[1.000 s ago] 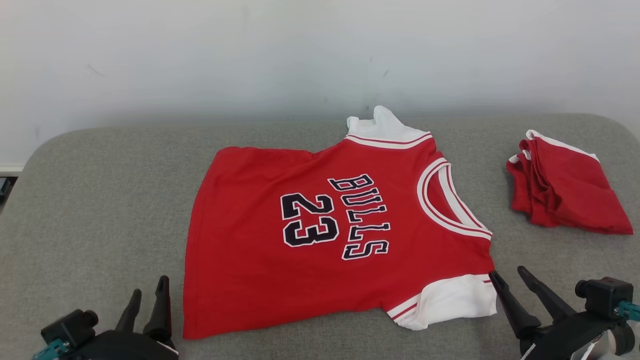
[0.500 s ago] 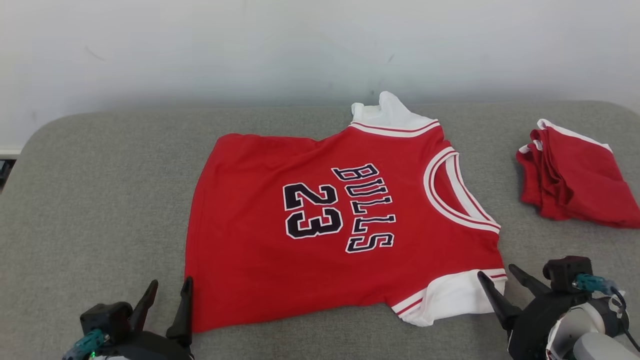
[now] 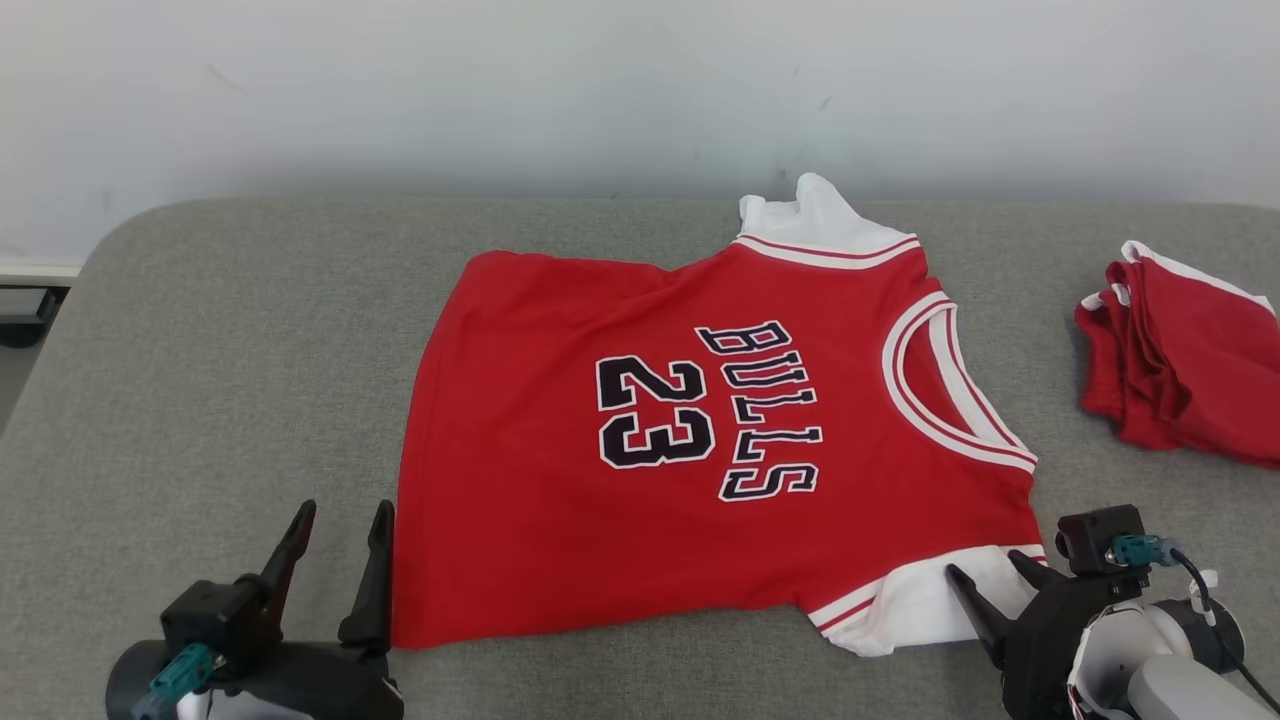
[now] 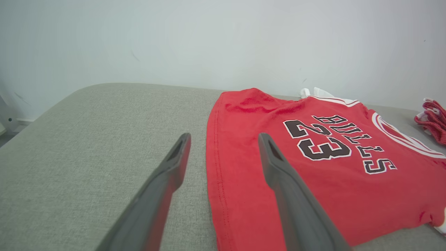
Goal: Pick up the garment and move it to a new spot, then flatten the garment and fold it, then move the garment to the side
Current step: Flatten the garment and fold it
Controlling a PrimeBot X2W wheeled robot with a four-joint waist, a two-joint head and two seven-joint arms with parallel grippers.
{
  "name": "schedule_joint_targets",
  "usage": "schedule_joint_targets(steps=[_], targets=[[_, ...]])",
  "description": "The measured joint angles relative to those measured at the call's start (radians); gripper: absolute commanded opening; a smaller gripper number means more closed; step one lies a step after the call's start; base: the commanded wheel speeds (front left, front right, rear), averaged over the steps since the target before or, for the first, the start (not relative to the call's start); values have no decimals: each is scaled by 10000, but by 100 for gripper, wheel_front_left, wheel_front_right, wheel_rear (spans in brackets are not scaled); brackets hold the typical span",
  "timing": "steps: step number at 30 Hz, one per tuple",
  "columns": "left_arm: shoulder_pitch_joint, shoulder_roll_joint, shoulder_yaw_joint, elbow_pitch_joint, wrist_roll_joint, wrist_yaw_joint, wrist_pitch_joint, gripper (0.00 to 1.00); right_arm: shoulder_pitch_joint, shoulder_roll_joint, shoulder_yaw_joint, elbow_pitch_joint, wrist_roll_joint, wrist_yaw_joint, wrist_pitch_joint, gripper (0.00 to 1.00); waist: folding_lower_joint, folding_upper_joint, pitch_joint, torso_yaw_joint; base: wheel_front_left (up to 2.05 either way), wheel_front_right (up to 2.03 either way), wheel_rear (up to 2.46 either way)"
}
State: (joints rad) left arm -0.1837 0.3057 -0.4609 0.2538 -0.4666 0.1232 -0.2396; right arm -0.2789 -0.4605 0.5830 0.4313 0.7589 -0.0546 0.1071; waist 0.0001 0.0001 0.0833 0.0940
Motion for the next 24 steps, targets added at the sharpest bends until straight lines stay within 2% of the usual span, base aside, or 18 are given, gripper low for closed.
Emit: schedule_joint_targets(steps=[3, 4, 5, 6, 7, 8, 12, 15, 21, 24], targets=[[210, -240, 431, -184, 196, 0, -2, 100, 0, 6, 27, 134, 0, -71, 184, 100, 0, 0, -12, 69, 0, 0, 0], [210, -240, 431, -184, 196, 0, -2, 100, 0, 6, 27, 134, 0, -71, 184, 85, 0, 0, -12, 69, 0, 0, 0], [324, -274, 575, -217, 238, 0, -2, 100, 1, 23, 40, 153, 0, -71, 257, 85, 0, 0, -15, 82, 0, 0, 0], [398, -303, 665, -249, 301, 2, -2, 100, 0, 23, 65, 178, 0, -71, 291, 54, 0, 0, -19, 94, 0, 0, 0], [429, -318, 756, -282, 357, 0, -2, 100, -4, 27, 75, 176, 0, -71, 297, 32, -1, 0, -22, 103, 0, 0, 0], [470, -362, 897, -353, 395, 2, -2, 100, -19, 38, 73, 174, -2, -71, 293, 0, 0, 0, -27, 108, 0, 0, 0], [768, -554, 1342, -525, 742, 2, -4, 100, -307, 75, 15, 92, -40, -63, 111, 0, -1, 0, -108, 69, 0, 0, 0], [1010, -616, 1536, -602, 800, 10, -4, 100, -327, 25, -132, -136, -25, 102, -201, 0, -1, 0, -171, 7, 0, 0, 0], [1324, -773, 2015, -922, 911, 10, 0, 100, 154, -426, 36, -813, 65, 1097, -546, 0, -2, 0, -238, -162, 0, 0, 0], [1480, -780, 2190, -1110, 972, 10, 13, 100, 680, -625, 127, -1106, 199, 1298, -600, 0, -2, -1, -238, -285, 0, 0, 0]])
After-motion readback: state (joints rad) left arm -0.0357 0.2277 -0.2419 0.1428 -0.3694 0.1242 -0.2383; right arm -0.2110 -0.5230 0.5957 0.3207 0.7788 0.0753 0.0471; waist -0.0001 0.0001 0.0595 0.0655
